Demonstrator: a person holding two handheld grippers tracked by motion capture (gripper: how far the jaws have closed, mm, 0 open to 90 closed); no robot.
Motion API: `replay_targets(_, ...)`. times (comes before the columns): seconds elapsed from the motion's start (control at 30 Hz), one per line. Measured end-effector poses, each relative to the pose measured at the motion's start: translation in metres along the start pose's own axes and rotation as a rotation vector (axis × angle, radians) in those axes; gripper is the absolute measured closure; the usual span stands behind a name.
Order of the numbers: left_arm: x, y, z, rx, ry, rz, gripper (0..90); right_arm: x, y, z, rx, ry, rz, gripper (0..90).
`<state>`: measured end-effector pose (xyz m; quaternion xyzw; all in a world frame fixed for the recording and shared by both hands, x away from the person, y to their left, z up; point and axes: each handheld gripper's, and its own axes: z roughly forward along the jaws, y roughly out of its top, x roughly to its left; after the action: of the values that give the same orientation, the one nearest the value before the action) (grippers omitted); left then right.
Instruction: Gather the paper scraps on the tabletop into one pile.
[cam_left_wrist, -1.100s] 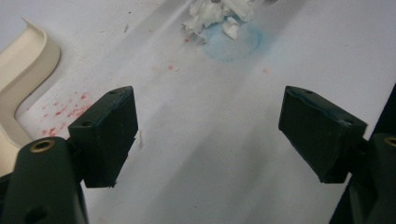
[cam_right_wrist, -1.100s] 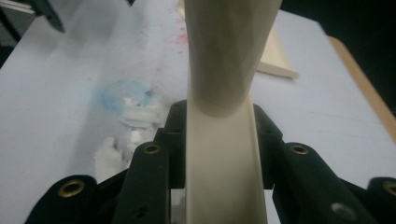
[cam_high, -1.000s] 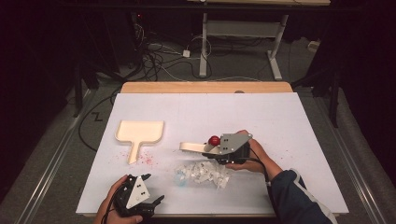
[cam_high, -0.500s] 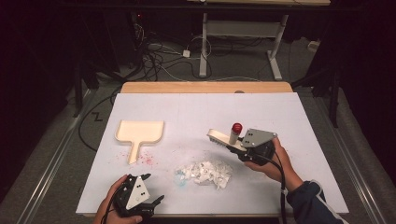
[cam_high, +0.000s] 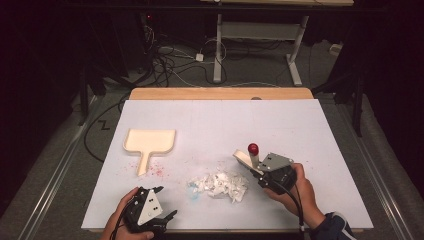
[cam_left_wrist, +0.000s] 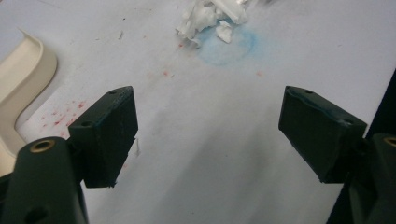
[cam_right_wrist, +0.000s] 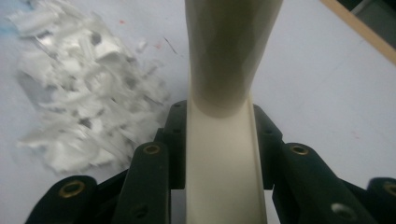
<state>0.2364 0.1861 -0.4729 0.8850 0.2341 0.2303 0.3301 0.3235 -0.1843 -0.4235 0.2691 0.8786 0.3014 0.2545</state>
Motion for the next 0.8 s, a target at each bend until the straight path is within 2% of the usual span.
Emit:
replay_targets(0.3, 0.000, 0.000, 0.002, 0.006, -0.008, 0.004, 18.4, 0.028, 0.017, 0.014, -0.057, 0.034, 0.021, 67.4)
replay_targets(0.43, 0.000, -0.001, 0.002, 0.004, -0.008, 0.002, 18.4, 0.034, 0.025, 0.019, -0.088, 0.035, 0.022, 67.5)
replay_targets(0.53, 0.001, -0.001, 0.001, 0.006, -0.008, 0.000, 18.4, 0.029, 0.026, 0.013, -0.122, 0.006, 0.029, 67.5)
replay_targets(0.63, 0.001, -0.001, 0.002, 0.007, -0.006, -0.001, 18.4, 0.017, 0.023, 0.003, -0.153, 0.010, 0.076, 67.5)
replay_targets(0.73, 0.001, -0.001, 0.000, 0.006, -0.001, 0.001, 18.4, 0.008, 0.017, -0.006, -0.159, 0.027, 0.088, 67.4)
replay_targets(0.8, 0.001, -0.001, 0.000, 0.005, 0.002, -0.001, 18.4, 0.003, 0.012, -0.013, -0.155, 0.033, 0.076, 67.4)
